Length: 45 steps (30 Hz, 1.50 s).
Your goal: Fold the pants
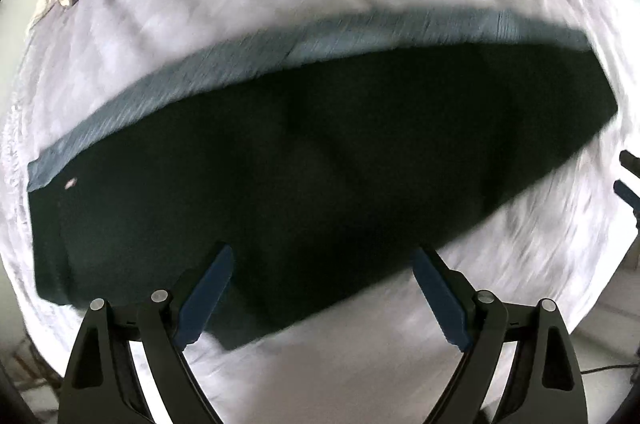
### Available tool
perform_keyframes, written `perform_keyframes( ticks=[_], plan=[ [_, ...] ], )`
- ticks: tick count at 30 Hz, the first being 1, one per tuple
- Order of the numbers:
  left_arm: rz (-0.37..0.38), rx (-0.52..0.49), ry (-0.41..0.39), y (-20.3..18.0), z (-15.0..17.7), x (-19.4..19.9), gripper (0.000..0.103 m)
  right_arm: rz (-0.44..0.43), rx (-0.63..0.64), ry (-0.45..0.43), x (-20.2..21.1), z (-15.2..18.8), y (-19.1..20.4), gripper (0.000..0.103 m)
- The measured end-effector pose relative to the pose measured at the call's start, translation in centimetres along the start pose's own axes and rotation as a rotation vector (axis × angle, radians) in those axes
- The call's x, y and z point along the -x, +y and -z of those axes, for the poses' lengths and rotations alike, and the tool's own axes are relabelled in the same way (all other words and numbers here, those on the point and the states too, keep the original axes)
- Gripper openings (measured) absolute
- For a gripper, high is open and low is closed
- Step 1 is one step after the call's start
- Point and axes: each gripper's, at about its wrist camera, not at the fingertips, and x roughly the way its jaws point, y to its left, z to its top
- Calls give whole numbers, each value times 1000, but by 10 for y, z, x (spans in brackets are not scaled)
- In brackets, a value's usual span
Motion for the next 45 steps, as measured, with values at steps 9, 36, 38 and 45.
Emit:
perform_keyframes(
  ticks=[9,36,38,45],
  plan=[
    [-8,79,-48,-87,-68,-14,92,-81,-126,-46,-17,-100,-48,52],
    [-76,114,-54,-70,-73,-16,95,108,40,8,-29,-99,-46,34],
    [-71,134,-53,-65,-78,-13,95,109,-14,-8,-23,-97,-49,38],
    [-68,130,-30,-55,-71,-16,95,82,-38,34,-15,-75,-50,49]
  ],
)
